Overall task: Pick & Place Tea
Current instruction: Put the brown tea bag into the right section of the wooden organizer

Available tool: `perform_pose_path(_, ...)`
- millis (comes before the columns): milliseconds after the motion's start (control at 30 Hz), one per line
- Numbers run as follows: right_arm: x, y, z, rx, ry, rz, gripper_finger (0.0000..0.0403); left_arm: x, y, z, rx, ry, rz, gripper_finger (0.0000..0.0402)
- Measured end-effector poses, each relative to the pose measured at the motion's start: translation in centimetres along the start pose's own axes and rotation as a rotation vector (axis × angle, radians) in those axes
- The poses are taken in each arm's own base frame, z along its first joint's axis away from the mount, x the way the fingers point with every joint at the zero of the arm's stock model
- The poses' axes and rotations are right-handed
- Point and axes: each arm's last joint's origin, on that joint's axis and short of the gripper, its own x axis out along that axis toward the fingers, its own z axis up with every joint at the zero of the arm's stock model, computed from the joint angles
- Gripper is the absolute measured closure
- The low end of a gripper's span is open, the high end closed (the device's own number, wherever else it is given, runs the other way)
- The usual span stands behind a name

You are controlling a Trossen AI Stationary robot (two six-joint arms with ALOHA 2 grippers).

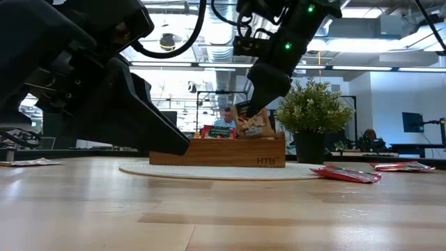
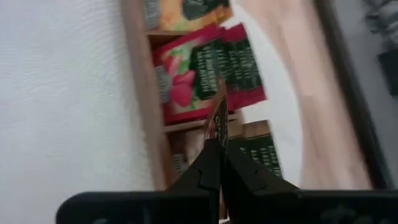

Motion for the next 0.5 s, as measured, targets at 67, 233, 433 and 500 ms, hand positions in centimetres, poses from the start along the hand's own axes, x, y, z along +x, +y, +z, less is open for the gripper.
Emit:
perform_pose_path(67,0.23,-0.29,-0.02,0.01,0.009,0.045,0.0403,0.0,-0.01,-0.01,0.0,0.0,0.0,0.0264)
perform_pose_path(233,0.89,-0.75,-0.34,0.038,0.019,0.077,0.0403,0.01,0.0,-0.01,0.0,0.0,0.0,0.0264)
perform_pose_path(433,0.92,-0.86,-0.39,0.007,0.024,0.072,0.0379,0.01,0.0,-0.02,0.0,0.0,0.0,0.0264)
perform_pose_path(500,0.92,-0.87,-0.4,-0.004,0.024,0.053,0.0353,0.01,0.0,-0.02,0.0,0.0,0.0,0.0264)
